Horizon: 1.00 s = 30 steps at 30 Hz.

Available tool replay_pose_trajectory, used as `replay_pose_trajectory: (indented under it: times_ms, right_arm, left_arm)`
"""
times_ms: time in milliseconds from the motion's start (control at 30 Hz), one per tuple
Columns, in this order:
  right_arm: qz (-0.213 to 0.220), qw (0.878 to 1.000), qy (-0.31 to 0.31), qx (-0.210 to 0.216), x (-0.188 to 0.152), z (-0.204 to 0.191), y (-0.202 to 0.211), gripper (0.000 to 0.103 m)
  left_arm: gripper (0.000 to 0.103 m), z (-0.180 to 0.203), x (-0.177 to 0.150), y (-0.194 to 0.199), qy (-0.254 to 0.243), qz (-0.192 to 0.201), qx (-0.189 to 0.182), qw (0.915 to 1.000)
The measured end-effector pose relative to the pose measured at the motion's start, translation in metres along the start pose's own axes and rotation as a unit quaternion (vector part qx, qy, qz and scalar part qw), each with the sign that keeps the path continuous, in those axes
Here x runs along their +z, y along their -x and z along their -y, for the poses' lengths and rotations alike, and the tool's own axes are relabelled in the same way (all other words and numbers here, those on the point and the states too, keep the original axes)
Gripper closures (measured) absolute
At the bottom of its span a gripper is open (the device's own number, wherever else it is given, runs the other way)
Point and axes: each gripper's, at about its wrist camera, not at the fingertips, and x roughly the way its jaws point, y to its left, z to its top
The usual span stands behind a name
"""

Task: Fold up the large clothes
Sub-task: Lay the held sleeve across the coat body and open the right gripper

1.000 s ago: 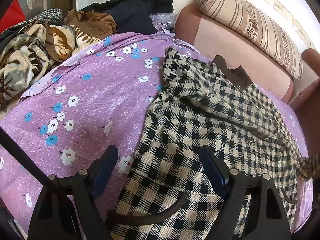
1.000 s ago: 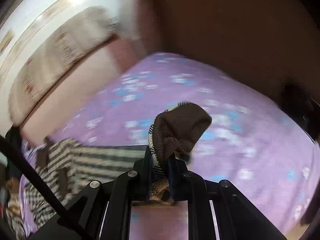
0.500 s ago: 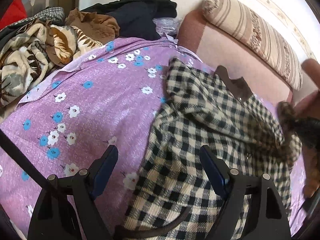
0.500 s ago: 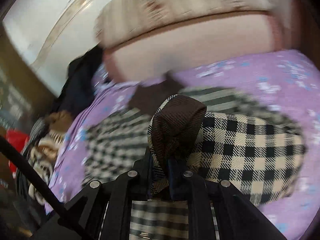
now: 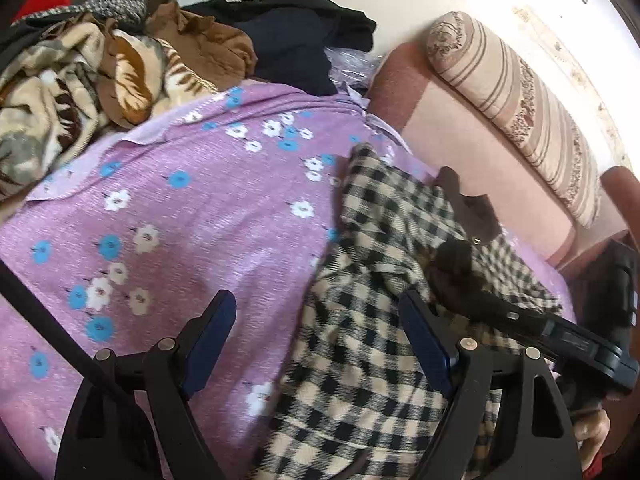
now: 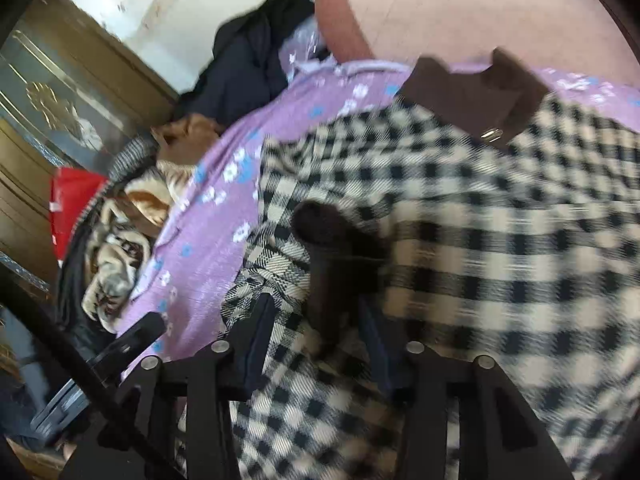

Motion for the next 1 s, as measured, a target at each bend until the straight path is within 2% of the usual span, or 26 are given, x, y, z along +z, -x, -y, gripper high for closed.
replay_pose_trajectory:
  times_ms: [133, 233, 400, 567, 600, 633, 667, 700, 733, 800, 900, 1000]
  right_arm:
    - [0.025, 0.999, 0.008, -0.042, -0.011, 0.022, 0.04, 0.054]
    - [0.037, 0.998, 0.009, -0.058, -0.025, 0.04, 0.065, 0.054]
    - [0.054, 0.996, -0.011, -0.066, -0.046, 0.075, 0.098, 0.054]
    - [0.076, 0.994, -0.025, -0.077, -0.055, 0.103, 0.113, 0.054]
    - [0.074, 0.994, -0.026, -0.075, -0.053, 0.106, 0.113, 0.054]
    - [0.075, 0.994, -0.024, -0.075, -0.05, 0.107, 0.112, 0.054]
    - [0.079, 0.994, -0.022, -0.078, -0.048, 0.107, 0.112, 0.054]
    - [0.082, 0.993, -0.018, -0.08, -0.046, 0.106, 0.113, 0.054]
    - [0.087, 0.993, -0.015, -0.081, -0.043, 0.105, 0.112, 0.054]
    - [0.098, 0.992, -0.011, -0.082, -0.036, 0.103, 0.112, 0.054]
    - [0.111, 0.991, -0.01, -0.076, -0.027, 0.102, 0.11, 0.054]
    - [0.109, 0.991, -0.017, -0.076, -0.021, 0.106, 0.099, 0.054]
  left_arm:
    - [0.021, 0.019, -0.003, -0.007, -0.016, -0.016, -0.036, 0.9991]
    - [0.021, 0.049, -0.002, -0.014, -0.06, -0.011, -0.054, 0.9967]
    - [0.019, 0.106, -0.001, -0.041, -0.153, -0.021, -0.038, 0.9872]
    - [0.019, 0.145, -0.001, -0.083, -0.198, -0.049, -0.006, 0.9789]
    - [0.025, 0.148, -0.001, -0.091, -0.201, -0.054, 0.006, 0.978]
    - [0.055, 0.148, 0.0, -0.096, -0.2, -0.059, 0.017, 0.9778]
    - [0.08, 0.146, 0.002, -0.103, -0.192, -0.075, 0.023, 0.9783]
    - [0.093, 0.143, 0.005, -0.108, -0.178, -0.093, 0.018, 0.9795]
    - [0.094, 0.138, 0.011, -0.108, -0.156, -0.099, 0.007, 0.9828]
    - [0.094, 0.132, 0.026, -0.093, -0.134, -0.071, -0.008, 0.9885]
    - [0.094, 0.123, 0.048, -0.068, -0.113, -0.032, -0.032, 0.9926]
    - [0.094, 0.11, 0.061, -0.059, -0.114, -0.001, -0.011, 0.9935]
